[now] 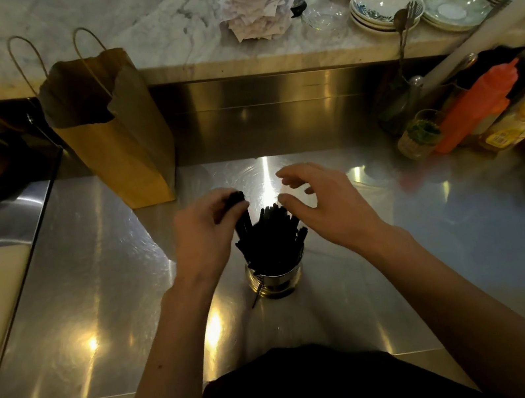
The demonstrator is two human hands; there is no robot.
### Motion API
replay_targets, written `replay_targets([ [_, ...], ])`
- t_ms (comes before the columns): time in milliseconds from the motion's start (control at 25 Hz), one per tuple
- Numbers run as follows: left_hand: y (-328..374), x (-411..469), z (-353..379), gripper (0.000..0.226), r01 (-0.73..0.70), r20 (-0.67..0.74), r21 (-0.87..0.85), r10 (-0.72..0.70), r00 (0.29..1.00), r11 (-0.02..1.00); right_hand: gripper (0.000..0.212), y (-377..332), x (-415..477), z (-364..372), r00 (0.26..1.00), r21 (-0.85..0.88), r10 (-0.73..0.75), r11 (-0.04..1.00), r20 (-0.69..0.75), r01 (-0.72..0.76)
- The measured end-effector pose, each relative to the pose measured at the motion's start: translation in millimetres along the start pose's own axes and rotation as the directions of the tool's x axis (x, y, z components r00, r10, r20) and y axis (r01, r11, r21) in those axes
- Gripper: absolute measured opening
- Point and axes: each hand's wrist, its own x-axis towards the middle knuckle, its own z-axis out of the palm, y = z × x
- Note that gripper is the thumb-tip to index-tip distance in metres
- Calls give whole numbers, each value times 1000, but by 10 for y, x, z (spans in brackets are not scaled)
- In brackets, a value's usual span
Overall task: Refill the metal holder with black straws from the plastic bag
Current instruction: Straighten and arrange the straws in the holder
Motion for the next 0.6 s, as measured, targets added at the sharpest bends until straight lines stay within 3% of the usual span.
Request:
replay_targets([
  [120,347,123,-183,18,-37,18,-15,37,999,999,41,-186,41,-36,998,144,4,989,65,-13],
  [240,701,215,-280,20,-126,23,-28,127,992,992,26,-320,70,-21,979,281,-2,958,203,-56],
  [360,902,256,-307,31,-168,-8,-71,168,986,983,16,-392,56,-13,977,448,11,888,212,-107],
  [480,965,253,-271,45,-114,-40,-163,109,993,980,12,-450,17,-23,983,577,10,809,181,-115],
  [600,942,258,-190,43,-32,-29,-340,24,999,940,11,-470,-3,-21,990,631,22,768,139,-106],
])
